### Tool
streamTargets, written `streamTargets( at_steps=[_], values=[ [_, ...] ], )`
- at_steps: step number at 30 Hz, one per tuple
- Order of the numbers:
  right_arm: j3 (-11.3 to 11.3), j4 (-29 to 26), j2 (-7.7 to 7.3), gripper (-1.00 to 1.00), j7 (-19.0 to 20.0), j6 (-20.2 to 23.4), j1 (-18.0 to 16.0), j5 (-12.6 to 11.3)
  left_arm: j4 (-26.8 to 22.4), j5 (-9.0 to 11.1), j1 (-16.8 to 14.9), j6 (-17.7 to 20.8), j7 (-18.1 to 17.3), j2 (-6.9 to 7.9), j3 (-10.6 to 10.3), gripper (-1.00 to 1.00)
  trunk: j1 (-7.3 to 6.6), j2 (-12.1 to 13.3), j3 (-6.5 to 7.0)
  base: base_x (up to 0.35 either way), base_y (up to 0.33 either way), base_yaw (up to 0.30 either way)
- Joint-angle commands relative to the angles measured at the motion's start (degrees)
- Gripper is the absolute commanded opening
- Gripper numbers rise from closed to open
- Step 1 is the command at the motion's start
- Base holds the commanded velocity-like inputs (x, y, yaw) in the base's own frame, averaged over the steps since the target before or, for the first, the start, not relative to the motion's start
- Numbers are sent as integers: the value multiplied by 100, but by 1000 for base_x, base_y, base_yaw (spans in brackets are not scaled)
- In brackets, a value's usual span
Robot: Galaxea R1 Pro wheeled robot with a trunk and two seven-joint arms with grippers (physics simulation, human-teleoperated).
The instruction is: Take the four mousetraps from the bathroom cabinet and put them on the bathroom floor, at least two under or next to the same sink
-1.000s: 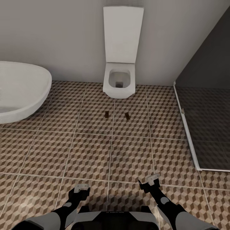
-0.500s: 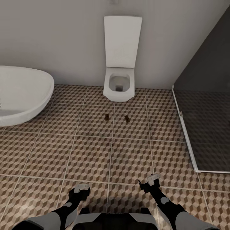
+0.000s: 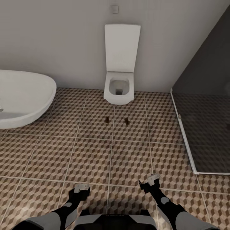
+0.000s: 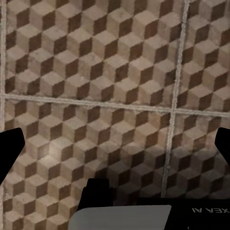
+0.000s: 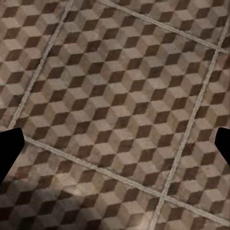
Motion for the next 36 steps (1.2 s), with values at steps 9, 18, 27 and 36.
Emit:
streamTargets(
  at_steps=[9, 18, 27, 36],
  values=[
    [-8, 4, -1, 100, -6, -15, -2, 45, 21, 21, -9, -35, 22, -5, -49, 100, -197, 359, 239, 0, 0, 0],
    [-8, 4, 3, 100, -6, -10, -2, 45, 21, 21, -6, -35, 22, -5, -49, 100, -395, 720, 423, 0, 0, 0],
    [-8, 4, -2, 100, -3, -15, -2, 43, 21, 21, -6, -35, 22, -5, -49, 100, -593, 1081, 618, 0, 0, 0],
    [-8, 4, -2, 100, 0, -15, -2, 44, 21, 21, -6, -35, 22, -5, -49, 100, -790, 1442, 862, 0, 0, 0]
  ],
)
